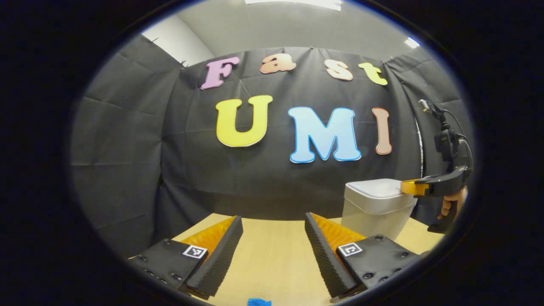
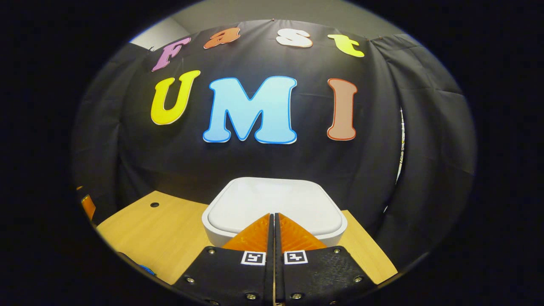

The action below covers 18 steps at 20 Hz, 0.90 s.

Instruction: Press the lid of the desktop garbage bin to open it, pick up the crumpled paper on the desktop and throw it into the bin, then pick up the pop can on the desktop and drop it into the bin, and finally close the garbage bin lid.

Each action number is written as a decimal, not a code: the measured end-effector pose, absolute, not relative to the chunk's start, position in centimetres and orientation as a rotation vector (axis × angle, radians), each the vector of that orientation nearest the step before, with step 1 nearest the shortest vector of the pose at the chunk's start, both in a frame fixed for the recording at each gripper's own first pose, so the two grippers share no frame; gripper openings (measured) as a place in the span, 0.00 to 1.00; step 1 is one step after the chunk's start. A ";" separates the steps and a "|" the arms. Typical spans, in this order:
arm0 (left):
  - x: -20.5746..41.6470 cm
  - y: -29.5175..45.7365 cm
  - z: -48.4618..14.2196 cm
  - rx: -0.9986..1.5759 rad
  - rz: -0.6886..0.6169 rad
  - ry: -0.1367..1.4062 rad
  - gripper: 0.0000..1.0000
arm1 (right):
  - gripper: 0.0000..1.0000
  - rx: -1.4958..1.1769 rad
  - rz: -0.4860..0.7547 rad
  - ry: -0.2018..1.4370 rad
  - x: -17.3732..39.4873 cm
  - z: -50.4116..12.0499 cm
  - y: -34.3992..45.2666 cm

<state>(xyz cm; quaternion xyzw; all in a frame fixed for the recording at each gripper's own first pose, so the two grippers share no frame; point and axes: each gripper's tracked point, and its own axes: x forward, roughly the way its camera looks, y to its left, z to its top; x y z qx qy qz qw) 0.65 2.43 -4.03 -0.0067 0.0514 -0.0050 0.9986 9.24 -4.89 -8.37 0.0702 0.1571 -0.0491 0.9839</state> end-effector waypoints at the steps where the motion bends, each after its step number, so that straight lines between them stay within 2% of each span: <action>1: 0.6 2.7 -4.2 -0.017 -0.005 0.105 0.96 | 0.02 0.150 -0.090 0.320 9.3 -8.3 -4.8; 9: -1.0 3.2 -4.6 -0.033 0.015 0.119 0.96 | 0.01 0.236 -0.062 0.319 9.6 -8.0 -5.0; 18: -3.4 4.7 -6.2 -0.059 0.032 0.179 0.96 | 0.01 0.197 -0.119 0.225 9.3 -4.5 -6.2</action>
